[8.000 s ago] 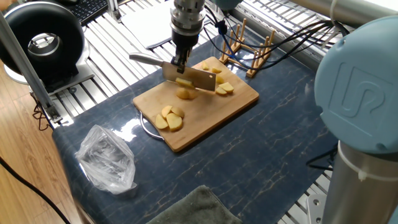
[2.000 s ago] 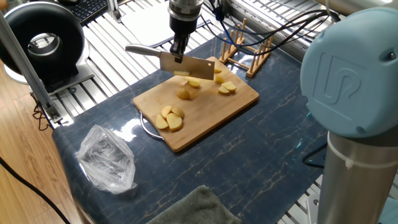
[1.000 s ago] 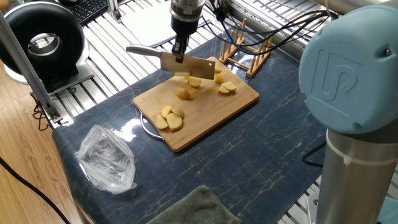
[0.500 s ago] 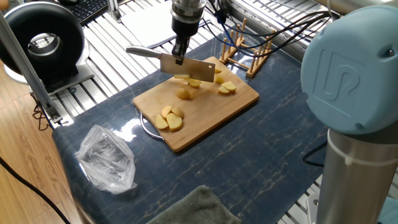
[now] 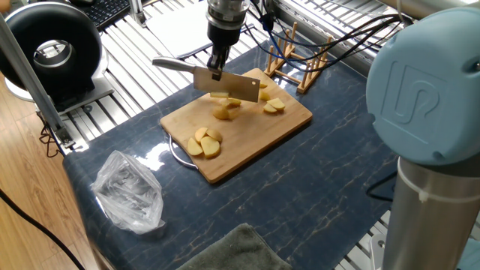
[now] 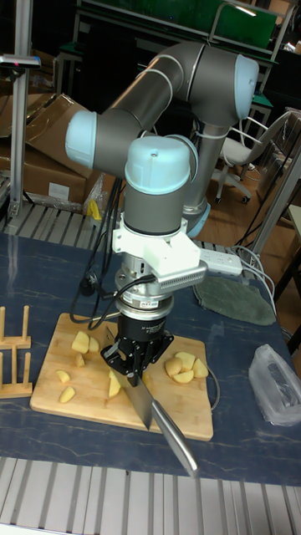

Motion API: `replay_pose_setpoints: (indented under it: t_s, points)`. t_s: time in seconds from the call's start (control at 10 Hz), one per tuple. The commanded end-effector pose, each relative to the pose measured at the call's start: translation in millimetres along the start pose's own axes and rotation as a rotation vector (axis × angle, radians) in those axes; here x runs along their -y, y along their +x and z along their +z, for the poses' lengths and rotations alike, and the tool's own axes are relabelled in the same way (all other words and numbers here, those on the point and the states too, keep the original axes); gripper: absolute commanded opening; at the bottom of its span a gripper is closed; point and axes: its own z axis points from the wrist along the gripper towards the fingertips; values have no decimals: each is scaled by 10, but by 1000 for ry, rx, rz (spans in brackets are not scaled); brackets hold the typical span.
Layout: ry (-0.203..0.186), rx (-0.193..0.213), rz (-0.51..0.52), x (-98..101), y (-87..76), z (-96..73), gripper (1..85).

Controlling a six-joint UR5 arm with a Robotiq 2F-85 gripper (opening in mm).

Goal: Chop the potatoes

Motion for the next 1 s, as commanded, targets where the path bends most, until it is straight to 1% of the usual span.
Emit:
replay_pose_setpoints:
  t_s: [0.0,0.2,0.3,0.5,0.7,0.9]
  points:
    - [-12,8,24,-95,2,-6,10]
    - [-12,11,37,-146,-3,-1,10]
    - [-11,9,33,-138,1,-15,10]
    - [-5,-2,21,-92,-16,-73,10]
    - [1,0,2,-24,-31,-79,10]
    - [2,4,-27,87,-20,-70,10]
